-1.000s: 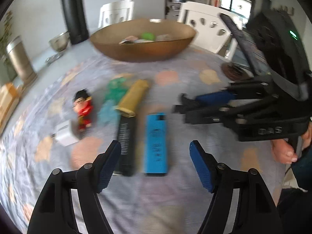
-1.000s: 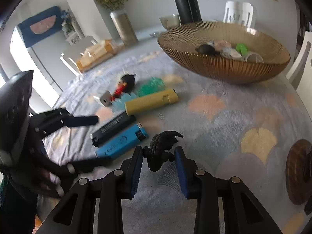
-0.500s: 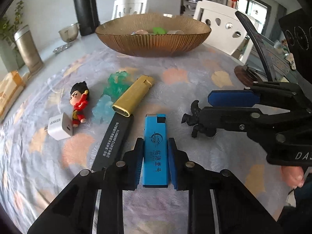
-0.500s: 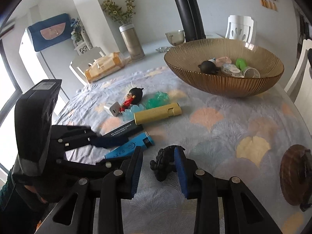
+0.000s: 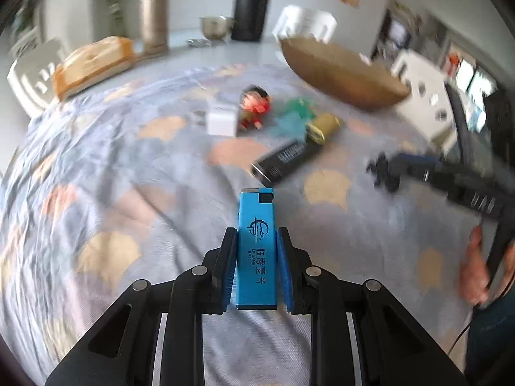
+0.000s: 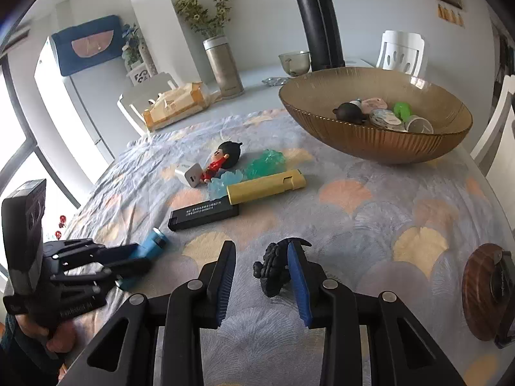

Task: Organize rigid objects
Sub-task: 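Grasp the blue lighter with the left tool while the right tool grasps the black figure, then carry blue lighter and black figure over the amber bowl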

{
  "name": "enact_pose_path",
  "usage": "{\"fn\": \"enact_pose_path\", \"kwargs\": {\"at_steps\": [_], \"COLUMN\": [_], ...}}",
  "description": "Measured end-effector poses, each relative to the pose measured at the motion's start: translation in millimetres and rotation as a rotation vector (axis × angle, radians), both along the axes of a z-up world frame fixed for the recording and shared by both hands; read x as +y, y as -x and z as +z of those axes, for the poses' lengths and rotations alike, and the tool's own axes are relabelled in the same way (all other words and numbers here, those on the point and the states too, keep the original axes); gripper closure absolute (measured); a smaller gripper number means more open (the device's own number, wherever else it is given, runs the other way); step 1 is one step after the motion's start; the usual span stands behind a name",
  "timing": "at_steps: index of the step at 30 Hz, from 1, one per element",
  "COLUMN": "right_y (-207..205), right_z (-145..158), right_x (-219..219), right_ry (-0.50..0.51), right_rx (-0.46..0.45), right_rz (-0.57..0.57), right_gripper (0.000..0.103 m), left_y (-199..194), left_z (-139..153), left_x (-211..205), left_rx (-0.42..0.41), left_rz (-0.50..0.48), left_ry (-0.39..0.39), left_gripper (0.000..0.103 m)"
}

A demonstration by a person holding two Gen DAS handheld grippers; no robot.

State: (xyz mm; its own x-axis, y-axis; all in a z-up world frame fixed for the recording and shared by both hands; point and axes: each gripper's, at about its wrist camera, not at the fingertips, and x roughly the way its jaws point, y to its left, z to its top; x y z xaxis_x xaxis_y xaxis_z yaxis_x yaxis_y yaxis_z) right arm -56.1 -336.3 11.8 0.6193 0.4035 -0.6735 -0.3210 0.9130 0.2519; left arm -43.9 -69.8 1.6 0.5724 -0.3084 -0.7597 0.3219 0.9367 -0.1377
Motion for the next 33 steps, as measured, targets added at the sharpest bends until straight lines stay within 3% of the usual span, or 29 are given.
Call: {"fn": "enact_pose_path", "kwargs": {"at_steps": [5, 10, 13, 15, 20, 23, 25, 27, 29, 30, 31, 33], "right_y": [-2, 2, 3, 3, -4, -1, 3, 8, 11, 13, 13, 15], "right_z": [-3, -7, -15, -16, -19, -19, -19, -20, -21, -20, -19, -19], "right_x": [3, -12, -26, -35, -34, -21, -13, -4, 3, 5, 6, 9], "right_ry": [0.017, -0.01, -0.068, -0.103, -0.101, -0.017, 0.056, 0.142, 0.221, 0.247, 0.252, 0.257], "right_rx": [0.035, 0.083, 0.147, 0.165, 0.195, 0.17, 0.151, 0.128, 0.098, 0.075, 0.066, 0.051], "right_rz": [0.026, 0.048, 0.047, 0.024, -0.019, -0.04, -0.052, -0.07, -0.09, -0.094, -0.088, -0.074], "right_gripper": [0.07, 0.067, 0.053, 0.034, 0.032, 0.031, 0.031, 0.031, 0.036, 0.051, 0.058, 0.06], "left_y": [1, -2, -4, -3, -5, -5, -6, -6, -4, -3, -2, 0], "left_z": [0, -5, -9, -9, -10, -11, -11, -11, -11, -10, -10, -9], "left_x": [0, -13, -16, -14, -7, -8, -9, -11, -15, -17, -18, -20], "left_rx": [-0.058, -0.065, -0.044, -0.04, -0.022, -0.022, -0.022, -0.024, -0.036, -0.04, -0.044, -0.056], "left_rz": [0.082, 0.057, 0.039, 0.041, 0.093, 0.096, 0.106, 0.108, 0.089, 0.065, 0.053, 0.039], "left_ry": [-0.056, -0.134, -0.151, -0.152, -0.151, -0.156, -0.176, -0.188, -0.19, -0.18, -0.178, -0.189], "left_gripper": [0.082, 0.082, 0.081, 0.08, 0.052, 0.05, 0.034, 0.034, 0.043, 0.055, 0.069, 0.082]}}
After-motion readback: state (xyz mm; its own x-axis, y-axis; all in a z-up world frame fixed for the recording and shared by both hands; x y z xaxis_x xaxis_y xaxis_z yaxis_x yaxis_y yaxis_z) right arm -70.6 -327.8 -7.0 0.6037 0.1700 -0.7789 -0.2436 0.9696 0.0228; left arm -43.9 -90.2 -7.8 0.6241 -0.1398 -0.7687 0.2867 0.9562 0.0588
